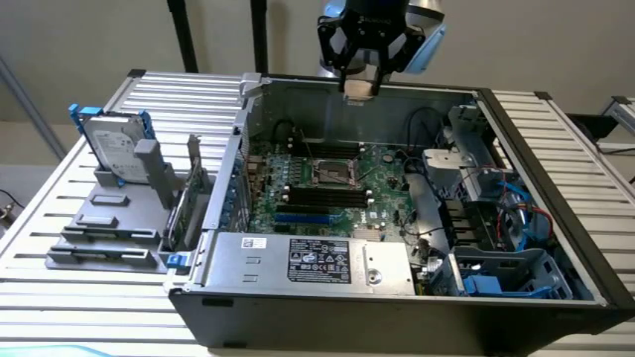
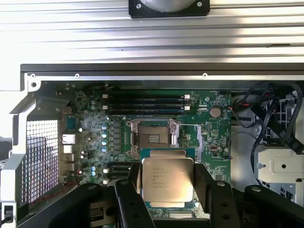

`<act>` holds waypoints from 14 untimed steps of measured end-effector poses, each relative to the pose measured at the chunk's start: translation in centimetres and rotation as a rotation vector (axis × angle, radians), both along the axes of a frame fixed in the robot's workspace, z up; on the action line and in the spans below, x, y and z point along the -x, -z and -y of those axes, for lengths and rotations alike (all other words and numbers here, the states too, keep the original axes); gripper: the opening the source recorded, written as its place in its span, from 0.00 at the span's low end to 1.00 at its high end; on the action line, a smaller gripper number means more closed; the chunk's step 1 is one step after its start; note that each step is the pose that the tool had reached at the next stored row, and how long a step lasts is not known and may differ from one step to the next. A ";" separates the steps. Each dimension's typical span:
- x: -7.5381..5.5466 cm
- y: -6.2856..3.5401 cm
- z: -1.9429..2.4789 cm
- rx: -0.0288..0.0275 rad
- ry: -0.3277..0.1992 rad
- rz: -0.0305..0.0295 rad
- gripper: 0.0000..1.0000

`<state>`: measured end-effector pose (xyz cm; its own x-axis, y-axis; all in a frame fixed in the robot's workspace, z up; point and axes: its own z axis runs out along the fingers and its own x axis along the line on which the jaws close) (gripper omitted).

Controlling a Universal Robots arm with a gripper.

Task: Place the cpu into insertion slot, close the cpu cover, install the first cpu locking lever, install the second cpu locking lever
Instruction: 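Place the cpu into insertion slot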

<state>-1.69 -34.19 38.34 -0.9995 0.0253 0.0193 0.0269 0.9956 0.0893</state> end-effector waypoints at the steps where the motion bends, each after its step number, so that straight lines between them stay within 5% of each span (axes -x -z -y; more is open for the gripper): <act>1: 0.1 0.00 0.00 0.0001 0.007 0.0000 0.55; 14: 0.3 0.00 0.00 -0.0016 0.179 -0.0005 0.55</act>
